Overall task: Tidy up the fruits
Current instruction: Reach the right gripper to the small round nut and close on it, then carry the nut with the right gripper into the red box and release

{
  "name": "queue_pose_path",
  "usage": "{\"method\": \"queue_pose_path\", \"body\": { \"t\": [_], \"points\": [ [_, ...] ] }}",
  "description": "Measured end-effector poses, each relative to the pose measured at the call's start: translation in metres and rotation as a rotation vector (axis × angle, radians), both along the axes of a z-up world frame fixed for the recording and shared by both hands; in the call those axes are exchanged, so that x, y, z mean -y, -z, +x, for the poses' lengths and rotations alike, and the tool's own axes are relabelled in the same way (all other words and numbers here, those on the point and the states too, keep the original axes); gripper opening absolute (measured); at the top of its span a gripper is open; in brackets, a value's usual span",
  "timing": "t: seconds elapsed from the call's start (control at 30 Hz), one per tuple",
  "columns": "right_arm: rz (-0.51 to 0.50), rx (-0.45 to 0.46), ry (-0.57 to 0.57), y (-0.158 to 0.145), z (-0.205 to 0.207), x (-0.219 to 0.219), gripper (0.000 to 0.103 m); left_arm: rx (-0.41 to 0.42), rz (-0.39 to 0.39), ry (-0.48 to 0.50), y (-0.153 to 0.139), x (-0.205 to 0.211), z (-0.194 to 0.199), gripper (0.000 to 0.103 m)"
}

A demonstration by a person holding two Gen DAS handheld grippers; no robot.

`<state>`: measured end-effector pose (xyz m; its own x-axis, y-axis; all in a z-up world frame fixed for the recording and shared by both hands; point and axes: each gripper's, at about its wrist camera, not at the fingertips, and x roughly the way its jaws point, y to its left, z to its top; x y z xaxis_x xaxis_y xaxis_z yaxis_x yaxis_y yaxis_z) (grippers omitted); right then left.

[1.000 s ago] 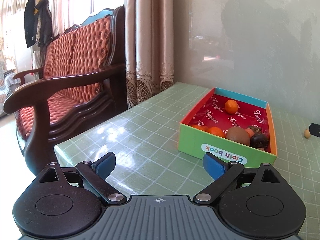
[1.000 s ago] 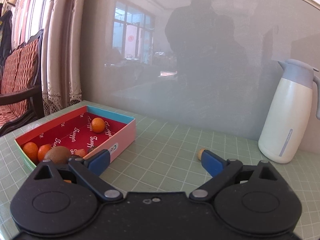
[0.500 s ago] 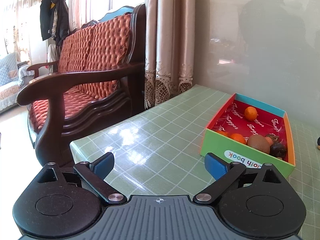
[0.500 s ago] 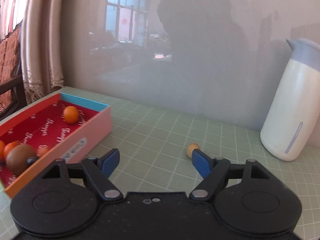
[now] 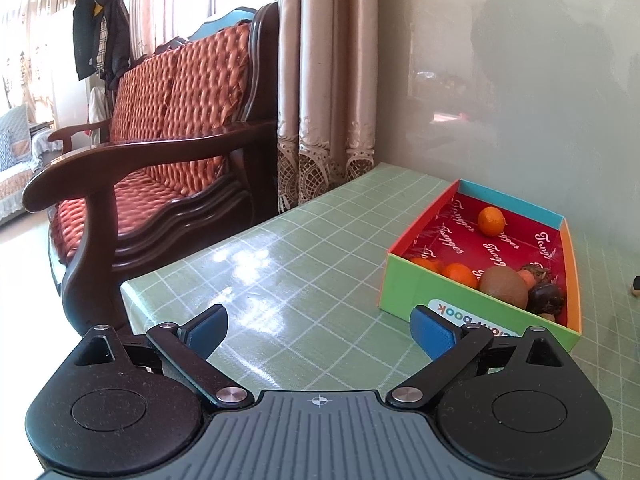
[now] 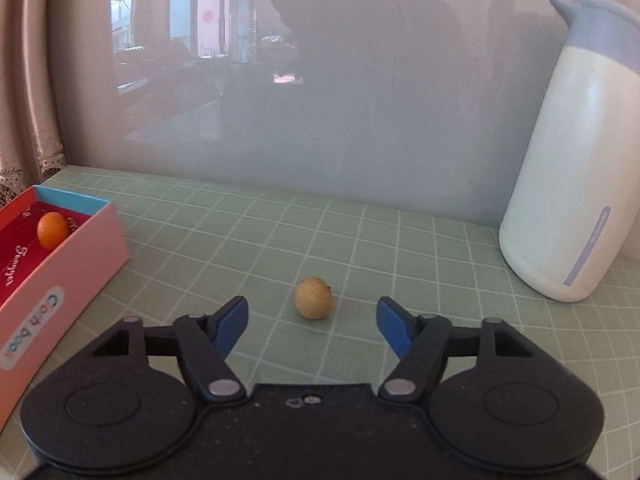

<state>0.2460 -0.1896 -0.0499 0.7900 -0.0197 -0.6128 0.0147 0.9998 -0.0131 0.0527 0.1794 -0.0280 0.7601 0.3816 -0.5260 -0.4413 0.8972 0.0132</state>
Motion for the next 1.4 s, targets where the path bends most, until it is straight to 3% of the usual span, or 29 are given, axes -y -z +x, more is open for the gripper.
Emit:
{"method": "queue_pose_path", "body": {
  "t": [0.33,0.53,0.6,0.7,0.83,0.93,1.2,1.4],
  "points": [
    [0.015,-0.033,0.013,0.010,0.009,0.010,0.064,-0.010,-0.016,-0.006,0.002,0.014,0.029,0.097],
    [-0.002,-0.038,-0.013,0.009,0.024,0.009,0.064,0.011,0.019,-0.007,0.001,0.028,0.032,0.097],
    [-0.002,-0.042,-0.020,0.011,0.031,0.009,0.060,0.012,0.032,-0.013,0.001,0.028,0.030,0.097],
    [0.007,-0.062,-0.023,0.015,0.039,0.012,0.043,0.006,0.036,-0.032,0.002,0.025,0.029,0.097],
    [0.015,-0.055,-0.025,0.017,0.043,0.014,0.041,0.003,0.028,-0.044,0.002,0.021,0.028,0.097],
    [0.018,-0.047,-0.044,0.017,0.041,0.013,0.024,-0.002,0.027,-0.038,0.002,0.021,0.028,0.097],
    [0.033,-0.017,-0.097,0.008,0.025,0.004,0.024,0.007,0.014,-0.081,0.000,0.010,0.022,0.097],
    [0.072,0.066,-0.239,-0.026,-0.002,-0.041,0.024,0.012,-0.003,-0.116,-0.001,-0.005,0.014,0.097]
  ]
}}
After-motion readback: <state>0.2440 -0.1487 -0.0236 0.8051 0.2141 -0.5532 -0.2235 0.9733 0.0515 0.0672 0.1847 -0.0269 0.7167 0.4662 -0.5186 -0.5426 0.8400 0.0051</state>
